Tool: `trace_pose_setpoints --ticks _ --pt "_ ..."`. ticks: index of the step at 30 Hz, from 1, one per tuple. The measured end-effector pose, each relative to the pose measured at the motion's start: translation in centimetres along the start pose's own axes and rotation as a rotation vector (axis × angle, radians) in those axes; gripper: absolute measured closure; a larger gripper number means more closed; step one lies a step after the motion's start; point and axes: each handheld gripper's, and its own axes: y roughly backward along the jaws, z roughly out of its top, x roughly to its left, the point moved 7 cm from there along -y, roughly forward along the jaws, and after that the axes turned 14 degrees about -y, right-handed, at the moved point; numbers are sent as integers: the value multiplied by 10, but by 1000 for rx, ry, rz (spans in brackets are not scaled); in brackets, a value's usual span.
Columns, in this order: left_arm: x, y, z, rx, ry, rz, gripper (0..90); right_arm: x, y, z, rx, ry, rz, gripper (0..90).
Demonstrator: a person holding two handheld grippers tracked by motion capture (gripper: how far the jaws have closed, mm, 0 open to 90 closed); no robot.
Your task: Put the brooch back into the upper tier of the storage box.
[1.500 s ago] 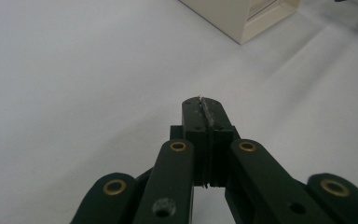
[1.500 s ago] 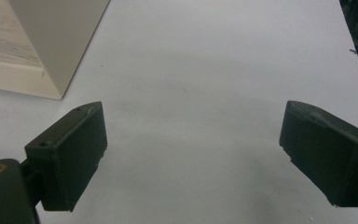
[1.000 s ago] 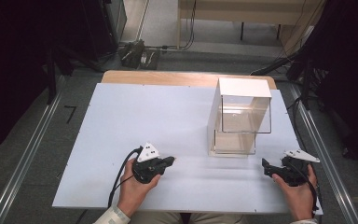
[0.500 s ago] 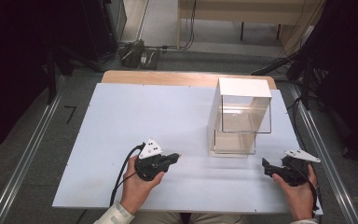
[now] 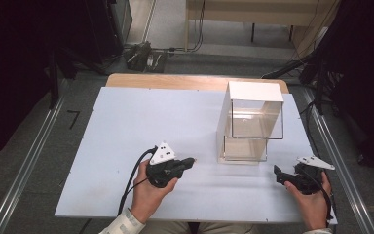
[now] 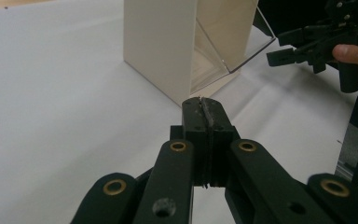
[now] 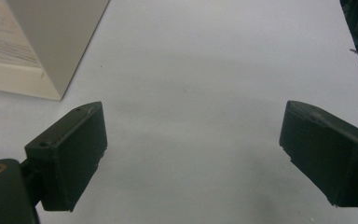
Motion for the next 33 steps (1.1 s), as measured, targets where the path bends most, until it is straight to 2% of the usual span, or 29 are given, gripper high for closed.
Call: trace_pose_setpoints --ticks 33 --pt "-15 -5 37 -109 -18 -29 900 0 0 0 -1 3 2 59"
